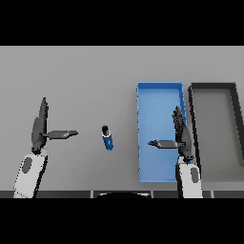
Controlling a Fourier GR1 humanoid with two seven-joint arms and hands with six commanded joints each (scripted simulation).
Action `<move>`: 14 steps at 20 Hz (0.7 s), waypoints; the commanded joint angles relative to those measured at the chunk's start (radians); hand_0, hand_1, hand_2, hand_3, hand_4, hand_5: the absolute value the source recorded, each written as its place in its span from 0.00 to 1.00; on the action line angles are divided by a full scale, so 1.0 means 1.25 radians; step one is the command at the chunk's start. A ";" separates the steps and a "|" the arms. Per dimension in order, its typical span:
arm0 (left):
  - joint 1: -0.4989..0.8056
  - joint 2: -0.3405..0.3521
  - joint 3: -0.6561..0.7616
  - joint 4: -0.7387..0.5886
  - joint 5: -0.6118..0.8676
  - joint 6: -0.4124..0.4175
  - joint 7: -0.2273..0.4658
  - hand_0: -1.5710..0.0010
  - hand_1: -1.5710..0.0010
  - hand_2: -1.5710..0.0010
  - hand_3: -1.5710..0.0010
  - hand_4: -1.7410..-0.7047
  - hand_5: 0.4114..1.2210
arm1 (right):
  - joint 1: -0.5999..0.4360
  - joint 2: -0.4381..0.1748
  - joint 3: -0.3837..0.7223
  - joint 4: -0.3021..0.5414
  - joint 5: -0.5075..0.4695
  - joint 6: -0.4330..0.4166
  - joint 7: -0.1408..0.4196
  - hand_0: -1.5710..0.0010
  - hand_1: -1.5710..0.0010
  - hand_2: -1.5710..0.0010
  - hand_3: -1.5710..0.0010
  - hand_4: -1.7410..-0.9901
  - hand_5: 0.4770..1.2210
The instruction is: Pick up the blue pipe and place it into the blue bin.
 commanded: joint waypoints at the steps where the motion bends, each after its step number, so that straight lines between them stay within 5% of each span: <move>1: 0.000 0.001 0.001 0.001 0.001 0.000 -0.004 1.00 1.00 1.00 1.00 0.64 0.22 | 0.000 0.001 0.001 0.000 0.001 -0.001 0.000 1.00 1.00 1.00 1.00 0.69 0.19; 6: 0.004 0.012 0.008 -0.003 0.008 -0.011 -0.010 1.00 1.00 1.00 1.00 0.64 0.22 | -0.008 0.015 0.010 0.009 0.012 -0.011 0.005 1.00 1.00 1.00 1.00 0.69 0.19; 7: 0.004 0.074 -0.018 -0.012 0.016 -0.121 -0.038 1.00 1.00 1.00 1.00 0.64 0.22 | 0.010 -0.019 0.041 -0.008 0.051 0.014 -0.041 1.00 1.00 1.00 1.00 0.69 0.19; 9: 0.000 0.142 -0.033 -0.003 0.029 -0.238 -0.065 1.00 1.00 1.00 1.00 0.64 0.22 | 0.040 -0.053 0.077 -0.051 0.098 0.031 -0.058 1.00 1.00 1.00 1.00 0.69 0.19; 14: -0.001 0.171 -0.047 0.002 0.036 -0.308 -0.081 1.00 1.00 1.00 1.00 0.64 0.23 | 0.072 -0.079 0.101 -0.089 0.144 0.030 -0.040 1.00 1.00 1.00 1.00 0.73 0.18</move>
